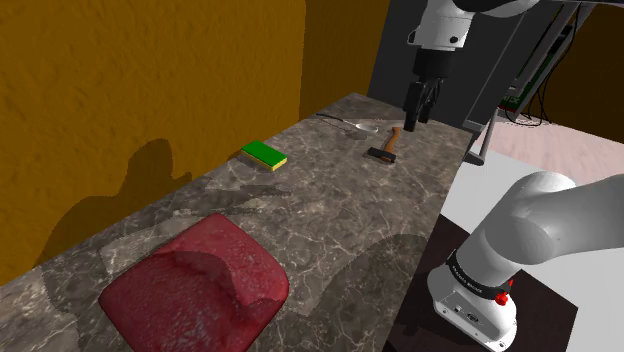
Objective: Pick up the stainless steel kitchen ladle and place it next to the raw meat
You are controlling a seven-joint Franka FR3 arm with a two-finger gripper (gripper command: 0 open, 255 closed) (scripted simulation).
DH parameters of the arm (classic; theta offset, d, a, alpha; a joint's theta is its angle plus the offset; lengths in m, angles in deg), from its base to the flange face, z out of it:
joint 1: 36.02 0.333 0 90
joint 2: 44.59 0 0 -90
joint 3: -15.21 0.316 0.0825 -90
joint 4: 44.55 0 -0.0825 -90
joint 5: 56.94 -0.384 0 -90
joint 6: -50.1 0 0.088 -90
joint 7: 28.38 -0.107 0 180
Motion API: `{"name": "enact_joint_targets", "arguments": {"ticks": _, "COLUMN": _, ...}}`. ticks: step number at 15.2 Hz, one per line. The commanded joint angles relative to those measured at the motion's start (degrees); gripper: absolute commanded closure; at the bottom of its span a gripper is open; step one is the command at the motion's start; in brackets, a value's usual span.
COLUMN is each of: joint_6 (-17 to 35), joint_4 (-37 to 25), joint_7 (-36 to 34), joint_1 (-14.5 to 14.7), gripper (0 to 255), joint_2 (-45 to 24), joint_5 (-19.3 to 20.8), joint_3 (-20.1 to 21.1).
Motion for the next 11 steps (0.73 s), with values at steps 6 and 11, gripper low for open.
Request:
{"name": "enact_joint_targets", "arguments": {"ticks": 6, "joint_6": 7.5, "joint_4": -1.8, "joint_7": 4.7, "joint_1": -0.9, "gripper": 0, "joint_2": -8.8, "joint_5": 1.9, "joint_3": -3.3}}
{"name": "enact_joint_targets", "arguments": {"ticks": 11, "joint_6": 14.0, "joint_4": -5.7, "joint_7": 9.3, "joint_1": -1.4, "gripper": 0, "joint_2": -18.6, "joint_5": 2.6, "joint_3": -6.3}}
